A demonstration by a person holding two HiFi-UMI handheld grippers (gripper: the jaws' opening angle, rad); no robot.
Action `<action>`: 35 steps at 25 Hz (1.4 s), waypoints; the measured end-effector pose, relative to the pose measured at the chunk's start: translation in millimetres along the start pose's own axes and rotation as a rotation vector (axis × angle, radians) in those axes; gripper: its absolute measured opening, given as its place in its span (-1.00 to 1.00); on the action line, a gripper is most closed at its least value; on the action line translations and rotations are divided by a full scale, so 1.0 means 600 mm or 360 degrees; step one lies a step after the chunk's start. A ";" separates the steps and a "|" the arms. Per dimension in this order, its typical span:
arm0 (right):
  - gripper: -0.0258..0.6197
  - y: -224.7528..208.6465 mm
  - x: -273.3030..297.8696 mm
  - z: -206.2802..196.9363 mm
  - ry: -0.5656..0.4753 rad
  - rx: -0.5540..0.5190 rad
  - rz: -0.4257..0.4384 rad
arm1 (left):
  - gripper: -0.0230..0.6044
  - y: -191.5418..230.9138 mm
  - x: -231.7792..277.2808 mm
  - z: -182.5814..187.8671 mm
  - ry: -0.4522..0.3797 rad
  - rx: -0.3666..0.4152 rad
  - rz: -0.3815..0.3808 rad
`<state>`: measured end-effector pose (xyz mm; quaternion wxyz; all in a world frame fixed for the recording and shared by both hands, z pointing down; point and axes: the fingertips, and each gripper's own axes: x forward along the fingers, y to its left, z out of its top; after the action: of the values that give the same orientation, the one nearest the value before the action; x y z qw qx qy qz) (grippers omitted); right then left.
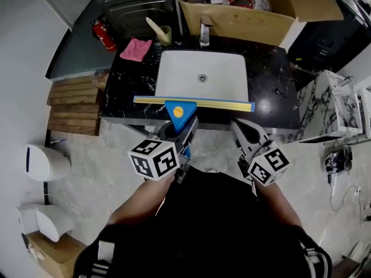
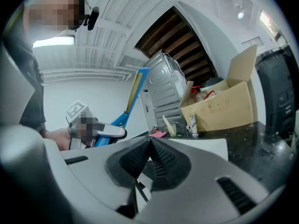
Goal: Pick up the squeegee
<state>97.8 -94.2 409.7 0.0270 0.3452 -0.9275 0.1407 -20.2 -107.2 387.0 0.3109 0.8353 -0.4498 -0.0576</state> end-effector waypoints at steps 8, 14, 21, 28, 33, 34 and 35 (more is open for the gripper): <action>-0.90 0.007 -0.073 -0.032 0.0003 0.0051 0.0037 | -0.76 -0.066 -0.024 -0.050 -0.0009 0.0000 0.0016; -0.90 0.021 -0.085 -0.036 0.0007 0.0038 0.0035 | -0.76 -0.066 -0.039 -0.051 -0.0008 0.0019 0.0028; -0.90 0.042 -0.058 -0.011 -0.0022 0.0025 -0.0012 | -0.76 -0.060 -0.048 -0.015 0.0019 0.0076 -0.0043; -0.90 0.071 -0.017 0.012 -0.0044 0.0029 -0.0061 | -0.76 -0.013 -0.067 0.009 0.0075 0.0057 -0.0055; -0.90 0.078 -0.001 0.005 -0.0030 0.0042 -0.0113 | -0.76 0.006 -0.067 0.008 0.0096 0.0025 -0.0094; -0.90 0.078 -0.001 0.000 -0.0023 0.0050 -0.0124 | -0.76 0.007 -0.067 0.005 0.0105 0.0022 -0.0102; -0.90 0.079 0.000 -0.004 -0.0017 0.0059 -0.0136 | -0.76 0.009 -0.068 0.004 0.0115 0.0023 -0.0109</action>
<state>66.9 -59.6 400.3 0.0216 0.3857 -0.9093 0.1547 -49.1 -78.3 380.8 0.3188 0.8539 -0.4098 -0.0349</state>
